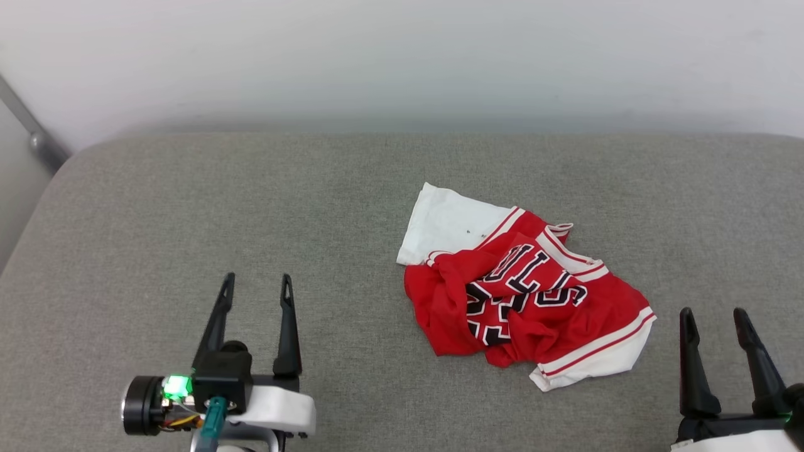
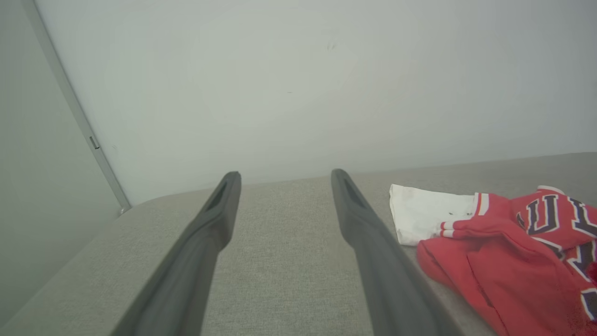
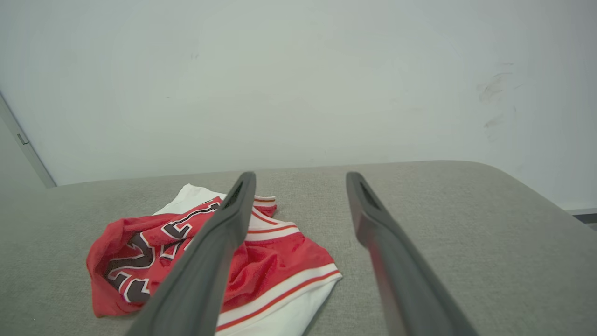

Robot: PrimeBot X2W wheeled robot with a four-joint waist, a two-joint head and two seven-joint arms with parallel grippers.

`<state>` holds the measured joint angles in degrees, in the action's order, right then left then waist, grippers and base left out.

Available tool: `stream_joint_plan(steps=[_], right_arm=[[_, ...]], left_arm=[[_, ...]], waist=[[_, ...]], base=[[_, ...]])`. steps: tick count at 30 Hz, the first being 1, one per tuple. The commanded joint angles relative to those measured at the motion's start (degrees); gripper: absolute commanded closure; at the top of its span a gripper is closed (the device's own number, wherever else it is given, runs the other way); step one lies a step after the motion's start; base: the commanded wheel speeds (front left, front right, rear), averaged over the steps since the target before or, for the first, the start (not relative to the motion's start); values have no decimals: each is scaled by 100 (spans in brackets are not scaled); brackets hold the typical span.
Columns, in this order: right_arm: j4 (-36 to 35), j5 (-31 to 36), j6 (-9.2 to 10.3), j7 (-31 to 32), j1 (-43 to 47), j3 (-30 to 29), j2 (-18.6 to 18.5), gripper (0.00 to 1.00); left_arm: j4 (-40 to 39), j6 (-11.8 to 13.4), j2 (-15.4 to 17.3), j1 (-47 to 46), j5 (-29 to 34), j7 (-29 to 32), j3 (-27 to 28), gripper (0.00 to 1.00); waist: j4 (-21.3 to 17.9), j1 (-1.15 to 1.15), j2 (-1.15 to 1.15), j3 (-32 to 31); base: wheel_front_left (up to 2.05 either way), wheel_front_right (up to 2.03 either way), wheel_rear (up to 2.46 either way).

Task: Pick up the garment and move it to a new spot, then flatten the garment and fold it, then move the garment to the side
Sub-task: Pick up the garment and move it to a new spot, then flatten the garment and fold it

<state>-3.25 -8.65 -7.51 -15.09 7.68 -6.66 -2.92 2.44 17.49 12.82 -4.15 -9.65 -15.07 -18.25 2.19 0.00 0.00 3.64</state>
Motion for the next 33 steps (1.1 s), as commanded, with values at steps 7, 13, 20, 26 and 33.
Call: stream_joint_plan(steps=[7, 13, 20, 26, 33], right_arm=[[93, -134, 4, -12, 280, 77, 8, 0], [145, -195, 4, -12, 410, 105, 8, 0], [178, -277, 4, -12, 474, 160, 9, 0], [184, -285, 4, -12, 499, 175, 9, 0], [174, -279, 4, -12, 506, 196, 9, 0]], left_arm=[[80, -352, -269, 396, 263, -15, 256, 0], [124, -584, -436, 602, 409, -15, 433, 0], [202, -777, -590, 748, 544, -15, 603, 0], [264, -885, -700, 782, 613, -15, 698, 0], [334, -975, -761, 817, 684, -15, 816, 0]], waist=[[38, 0, 0, -216], [67, 0, 0, -307], [93, 0, 0, -378], [115, 0, 0, -415], [126, 0, 0, -448]], base=[[0, 0, 0], [0, 0, 0], [0, 0, 0], [0, 0, 0], [0, 0, 0]])
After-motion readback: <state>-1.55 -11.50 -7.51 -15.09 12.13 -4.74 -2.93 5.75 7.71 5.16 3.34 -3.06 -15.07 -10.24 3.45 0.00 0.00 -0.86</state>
